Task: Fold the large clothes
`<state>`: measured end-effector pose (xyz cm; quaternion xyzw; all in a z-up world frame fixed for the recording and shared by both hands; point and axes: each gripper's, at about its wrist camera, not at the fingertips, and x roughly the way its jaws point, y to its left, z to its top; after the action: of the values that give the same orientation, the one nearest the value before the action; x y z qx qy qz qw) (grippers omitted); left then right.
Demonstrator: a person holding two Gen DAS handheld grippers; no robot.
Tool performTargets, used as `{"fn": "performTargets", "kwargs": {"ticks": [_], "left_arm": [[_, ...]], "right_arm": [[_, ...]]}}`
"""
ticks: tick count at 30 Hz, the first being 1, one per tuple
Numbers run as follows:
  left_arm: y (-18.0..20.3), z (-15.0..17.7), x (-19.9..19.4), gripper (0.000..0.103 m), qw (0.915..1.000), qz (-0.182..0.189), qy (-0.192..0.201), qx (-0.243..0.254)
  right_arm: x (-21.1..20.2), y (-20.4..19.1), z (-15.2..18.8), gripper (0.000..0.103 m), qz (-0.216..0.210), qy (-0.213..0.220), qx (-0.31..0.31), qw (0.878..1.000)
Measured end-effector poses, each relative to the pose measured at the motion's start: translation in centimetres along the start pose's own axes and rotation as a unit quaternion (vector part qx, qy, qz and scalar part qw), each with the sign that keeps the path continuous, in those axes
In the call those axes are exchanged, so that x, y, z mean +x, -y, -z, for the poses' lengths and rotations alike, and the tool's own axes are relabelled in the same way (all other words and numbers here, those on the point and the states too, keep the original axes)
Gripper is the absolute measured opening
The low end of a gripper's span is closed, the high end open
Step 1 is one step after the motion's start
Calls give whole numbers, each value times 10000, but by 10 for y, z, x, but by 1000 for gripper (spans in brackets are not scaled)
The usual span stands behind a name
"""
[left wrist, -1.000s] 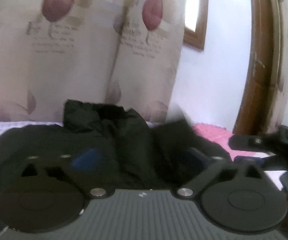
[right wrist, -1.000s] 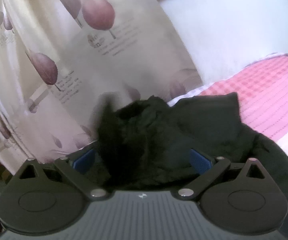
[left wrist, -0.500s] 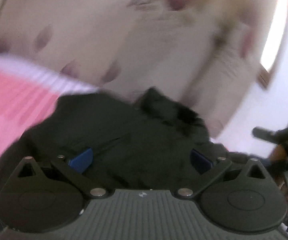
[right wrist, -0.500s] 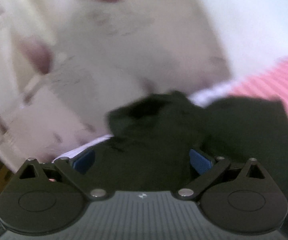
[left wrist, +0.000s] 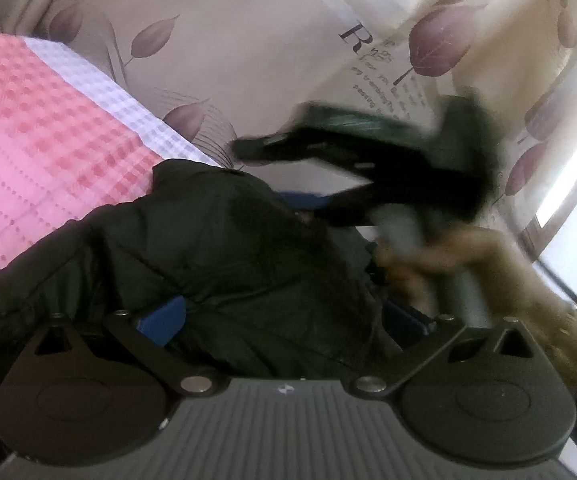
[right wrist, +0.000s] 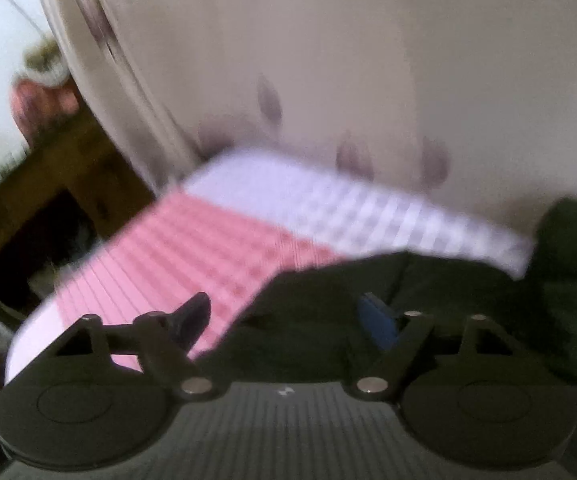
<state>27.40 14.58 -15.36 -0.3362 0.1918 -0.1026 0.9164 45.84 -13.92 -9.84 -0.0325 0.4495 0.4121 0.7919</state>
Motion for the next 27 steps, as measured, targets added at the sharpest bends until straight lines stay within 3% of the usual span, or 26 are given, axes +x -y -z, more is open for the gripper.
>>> {"fn": "performTargets", "kwargs": {"ticks": [2, 4, 7, 12, 14, 16, 17, 20, 21, 24, 27], "left_arm": [[-2, 1, 0, 103, 10000, 6, 1, -48], [-3, 1, -1, 103, 10000, 5, 11, -98], [-4, 1, -1, 103, 9999, -45, 42, -152], [-5, 1, 0, 103, 9998, -107, 21, -155], [-4, 2, 1, 103, 9998, -148, -15, -122], [-4, 1, 3, 103, 9997, -191, -56, -117], [-4, 1, 2, 103, 9997, -194, -64, -108], [-6, 1, 1, 103, 9998, -158, -60, -136], [-6, 0, 0, 103, 9998, -149, -49, -140], [-2, -3, -10, 102, 9998, -60, 169, -47], [18, -7, -28, 102, 9986, 26, 473, 246]], "right_arm": [[21, 0, 2, 58, -71, -243, -44, 9997], [30, 2, 7, 27, -220, -184, -113, 9995], [37, 1, 10, 17, -228, 234, -197, 9993], [56, 8, 27, 15, 39, 735, -330, 9967], [57, 6, 29, 15, 124, 737, -410, 9964], [50, 16, 22, 18, -124, 570, -30, 9983], [39, 23, 20, 20, -219, 588, 373, 9973], [-33, 41, 42, 28, -799, 1616, 1167, 9767], [-57, 43, 53, 31, -774, 1801, 1192, 9733], [-119, 42, 99, 32, 28, 1979, 719, 9776], [-144, 47, 152, 32, 912, 1704, 239, 9809]]}}
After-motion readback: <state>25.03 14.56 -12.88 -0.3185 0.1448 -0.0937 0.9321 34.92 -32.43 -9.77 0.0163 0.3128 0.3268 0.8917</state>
